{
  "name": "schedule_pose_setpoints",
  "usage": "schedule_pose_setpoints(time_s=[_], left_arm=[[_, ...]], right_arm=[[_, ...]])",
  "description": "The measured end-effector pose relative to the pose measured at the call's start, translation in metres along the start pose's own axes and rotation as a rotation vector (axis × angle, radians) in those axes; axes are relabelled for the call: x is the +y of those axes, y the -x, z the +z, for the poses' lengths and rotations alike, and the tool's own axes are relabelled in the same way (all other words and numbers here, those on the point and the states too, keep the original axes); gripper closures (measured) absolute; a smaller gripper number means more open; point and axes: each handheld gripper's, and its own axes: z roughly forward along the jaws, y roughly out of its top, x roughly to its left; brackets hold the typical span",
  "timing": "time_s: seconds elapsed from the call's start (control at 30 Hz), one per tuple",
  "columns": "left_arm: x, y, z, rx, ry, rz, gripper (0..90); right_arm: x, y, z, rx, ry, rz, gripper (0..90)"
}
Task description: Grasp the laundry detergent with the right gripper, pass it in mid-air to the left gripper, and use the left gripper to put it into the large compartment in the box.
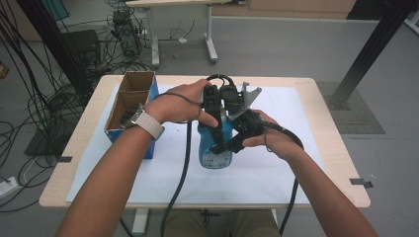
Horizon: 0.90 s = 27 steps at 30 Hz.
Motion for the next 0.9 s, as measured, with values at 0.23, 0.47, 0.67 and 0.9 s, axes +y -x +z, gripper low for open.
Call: schedule_pose_setpoints(time_s=[0.23,0.47,0.67,0.9], left_arm=[[-0.0008,0.0002,-0.0006,0.001,0.003,-0.001,37.7],[-0.0011,0.0000,-0.0009,0.004,0.005,0.000,37.8],[-0.0012,0.0004,-0.0009,0.002,0.007,-0.004,37.8],[-0.0017,0.0006,-0.0011,0.002,0.009,-0.005,37.7]], right_arm=[[0.0010,-0.0001,0.0001,0.000,-0.003,-0.006,43.6],[0.0015,0.0002,0.0000,0.000,-0.004,-0.008,43.6],[0.0016,0.0002,-0.0001,-0.001,-0.004,-0.012,43.6],[0.0020,-0.0001,-0.0001,0.000,-0.007,-0.015,43.6]])
